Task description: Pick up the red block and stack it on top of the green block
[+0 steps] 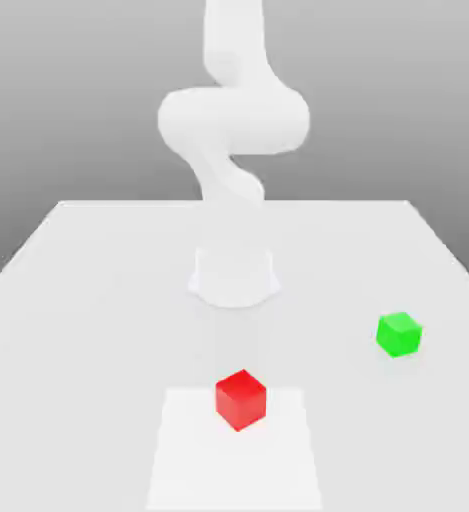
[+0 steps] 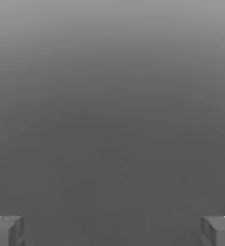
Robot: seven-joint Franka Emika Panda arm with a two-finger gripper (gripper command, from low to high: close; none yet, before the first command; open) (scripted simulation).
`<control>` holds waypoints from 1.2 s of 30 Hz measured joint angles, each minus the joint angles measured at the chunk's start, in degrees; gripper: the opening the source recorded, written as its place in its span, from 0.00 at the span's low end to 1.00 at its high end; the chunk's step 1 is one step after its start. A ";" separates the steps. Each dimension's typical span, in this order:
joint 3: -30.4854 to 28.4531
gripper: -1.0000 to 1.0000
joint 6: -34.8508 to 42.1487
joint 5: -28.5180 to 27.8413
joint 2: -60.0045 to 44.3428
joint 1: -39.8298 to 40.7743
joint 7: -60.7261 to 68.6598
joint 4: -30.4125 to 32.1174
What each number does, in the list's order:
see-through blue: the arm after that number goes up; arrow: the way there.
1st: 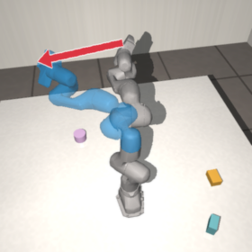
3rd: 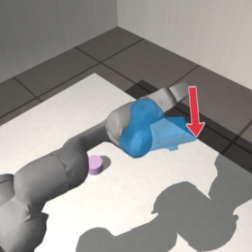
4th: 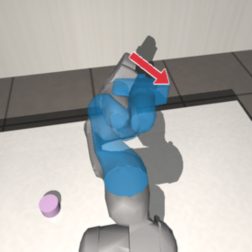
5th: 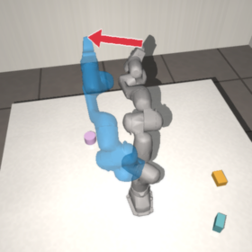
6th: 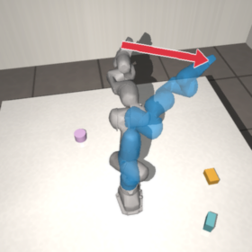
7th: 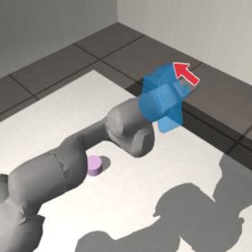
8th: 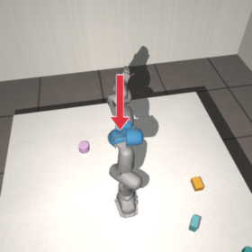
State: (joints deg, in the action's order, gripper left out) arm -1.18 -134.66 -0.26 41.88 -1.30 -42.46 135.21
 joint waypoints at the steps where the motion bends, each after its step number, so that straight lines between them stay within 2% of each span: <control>1: -0.58 0.50 -1.40 -0.13 -1.95 -0.62 1.64 1.63; 17: -7.06 0.50 -24.87 -1.12 -35.55 -7.92 29.70 27.72; 21: -6.03 0.50 -32.52 2.15 -45.17 -8.01 34.20 28.50; 24: -3.00 0.50 -37.85 5.32 -51.47 -5.70 36.60 27.72; 25: -2.06 0.00 -39.22 5.85 -53.07 -4.89 36.99 27.50; 32: -1.85 0.00 -39.28 5.73 -53.23 -4.67 36.88 27.49; 36: -3.56 0.00 -33.38 1.92 -46.28 -5.37 34.18 28.48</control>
State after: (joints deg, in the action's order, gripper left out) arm -4.73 -168.04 1.66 -4.40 -6.67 -8.28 163.69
